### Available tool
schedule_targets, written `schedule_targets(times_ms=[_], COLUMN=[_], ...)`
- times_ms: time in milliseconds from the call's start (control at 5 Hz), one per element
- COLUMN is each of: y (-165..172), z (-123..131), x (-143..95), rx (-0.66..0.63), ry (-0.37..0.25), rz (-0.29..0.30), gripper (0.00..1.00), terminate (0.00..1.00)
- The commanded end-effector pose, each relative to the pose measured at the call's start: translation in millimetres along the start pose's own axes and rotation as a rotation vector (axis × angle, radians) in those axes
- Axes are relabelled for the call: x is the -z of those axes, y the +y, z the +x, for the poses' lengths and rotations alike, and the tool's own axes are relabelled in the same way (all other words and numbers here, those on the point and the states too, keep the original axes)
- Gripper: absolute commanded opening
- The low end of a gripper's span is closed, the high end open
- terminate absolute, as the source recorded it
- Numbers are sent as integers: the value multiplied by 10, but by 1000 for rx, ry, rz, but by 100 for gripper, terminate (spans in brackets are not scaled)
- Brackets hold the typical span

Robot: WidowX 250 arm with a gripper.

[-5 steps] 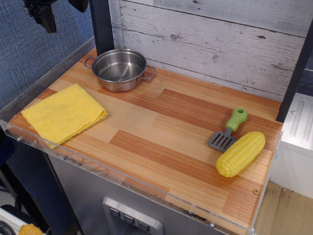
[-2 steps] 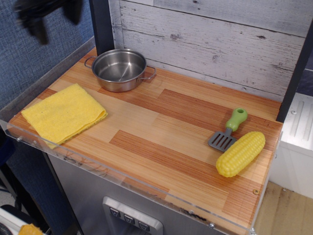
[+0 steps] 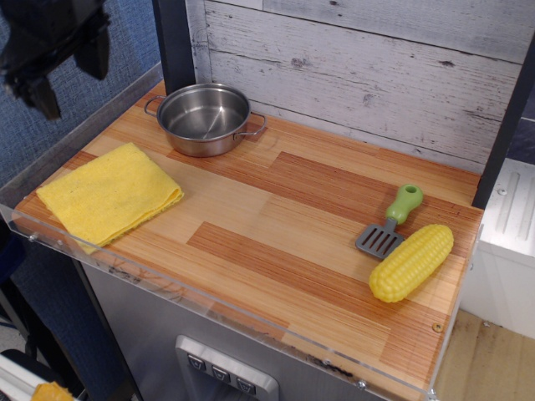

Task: Pick up pot and place between cloth and corn.

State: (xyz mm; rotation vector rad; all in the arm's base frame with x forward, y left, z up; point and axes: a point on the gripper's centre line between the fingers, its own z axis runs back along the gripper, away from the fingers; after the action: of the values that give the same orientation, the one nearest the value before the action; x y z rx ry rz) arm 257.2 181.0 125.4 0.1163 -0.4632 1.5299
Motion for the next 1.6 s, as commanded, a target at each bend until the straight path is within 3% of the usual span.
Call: schedule_targets(times_ms=[0, 400, 800, 1000, 1400], y=[-290, -726, -779, -748, -706], z=[-186, -408, -532, -576, -616], x=[495, 891, 919, 940, 904], rx=[-20, -13, -6, 11, 48], ry=[-63, -80, -68, -45, -72], rz=[0, -3, -4, -9, -18], gripper=[100, 100, 100, 0, 0], terminate=[0, 0, 0, 0, 0])
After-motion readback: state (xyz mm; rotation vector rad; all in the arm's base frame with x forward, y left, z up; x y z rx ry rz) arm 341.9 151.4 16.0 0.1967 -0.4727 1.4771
